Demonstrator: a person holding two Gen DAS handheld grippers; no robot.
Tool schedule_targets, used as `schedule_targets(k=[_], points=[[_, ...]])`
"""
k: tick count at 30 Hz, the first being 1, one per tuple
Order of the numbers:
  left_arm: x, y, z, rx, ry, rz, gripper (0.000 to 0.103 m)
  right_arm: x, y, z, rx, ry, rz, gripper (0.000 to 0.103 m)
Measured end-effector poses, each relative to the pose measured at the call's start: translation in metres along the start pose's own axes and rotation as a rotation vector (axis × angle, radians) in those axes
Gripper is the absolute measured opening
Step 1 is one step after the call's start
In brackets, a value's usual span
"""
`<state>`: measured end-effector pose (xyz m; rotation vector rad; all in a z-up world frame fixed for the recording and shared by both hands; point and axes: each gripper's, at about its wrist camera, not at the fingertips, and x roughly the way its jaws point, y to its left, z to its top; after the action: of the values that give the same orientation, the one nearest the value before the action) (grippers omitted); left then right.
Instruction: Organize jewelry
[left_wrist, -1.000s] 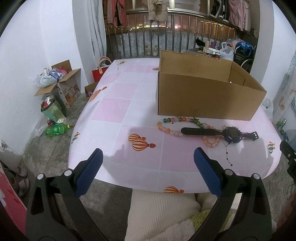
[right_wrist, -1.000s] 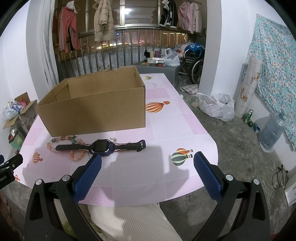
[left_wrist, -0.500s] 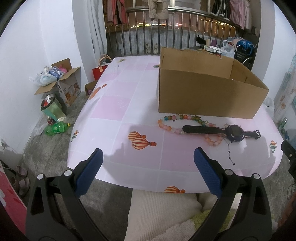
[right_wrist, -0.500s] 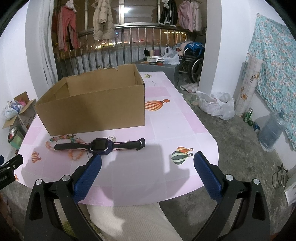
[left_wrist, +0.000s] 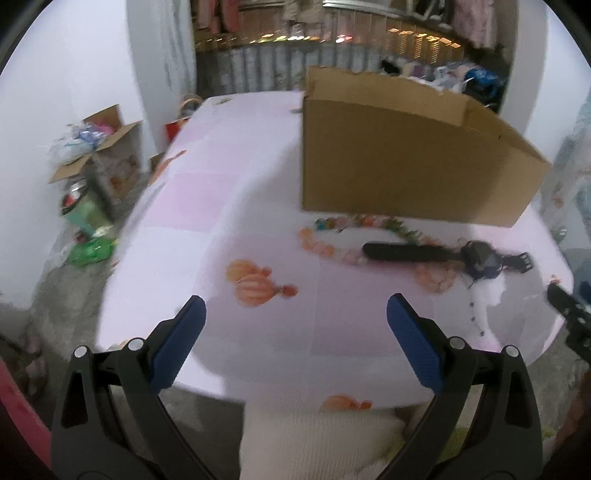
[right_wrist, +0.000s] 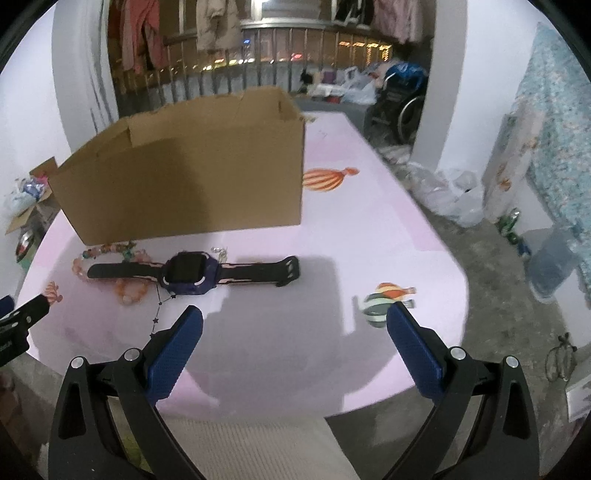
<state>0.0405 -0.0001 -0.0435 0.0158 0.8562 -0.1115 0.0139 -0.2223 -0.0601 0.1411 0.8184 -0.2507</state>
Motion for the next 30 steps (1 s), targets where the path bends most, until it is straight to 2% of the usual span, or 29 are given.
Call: schedule_targets(k=[3,8,12,15,18,20,24,25,27,30], points=[[0.008,0.003,0.005,-0.007,-0.010,-0.087,0.095,0.012,-0.006,0.005,0.018,0.009,0.040,0.097],[0.007,0.007,0.014,-0.060,-0.048,-0.211,0.095,0.018,-0.013,0.012,0.028,-0.043,0.087,0.097],[0.013,0.005,0.018,-0.110,-0.080,-0.302,0.095,0.026,-0.013,0.020,0.014,-0.052,0.104,0.095],[0.016,-0.001,0.021,-0.088,-0.097,-0.318,0.095,0.029,-0.015,0.020,0.024,-0.044,0.138,0.085],[0.014,-0.013,0.025,0.006,-0.140,-0.272,0.095,0.038,-0.019,0.021,0.039,-0.015,0.158,0.073],[0.016,-0.024,0.029,0.065,-0.139,-0.242,0.095,0.045,-0.022,0.020,0.044,-0.002,0.173,0.065],[0.027,-0.034,0.035,0.103,-0.104,-0.266,0.094,0.051,-0.022,0.020,0.035,0.008,0.186,0.055],[0.029,-0.035,0.035,0.108,-0.097,-0.275,0.092,0.052,-0.021,0.019,0.033,0.012,0.187,0.052],[0.034,-0.039,0.037,0.120,-0.074,-0.289,0.080,0.056,-0.021,0.019,0.032,0.023,0.190,0.049],[0.048,-0.043,0.037,0.121,-0.011,-0.303,0.070,0.058,-0.021,0.018,0.032,0.025,0.195,0.043]])
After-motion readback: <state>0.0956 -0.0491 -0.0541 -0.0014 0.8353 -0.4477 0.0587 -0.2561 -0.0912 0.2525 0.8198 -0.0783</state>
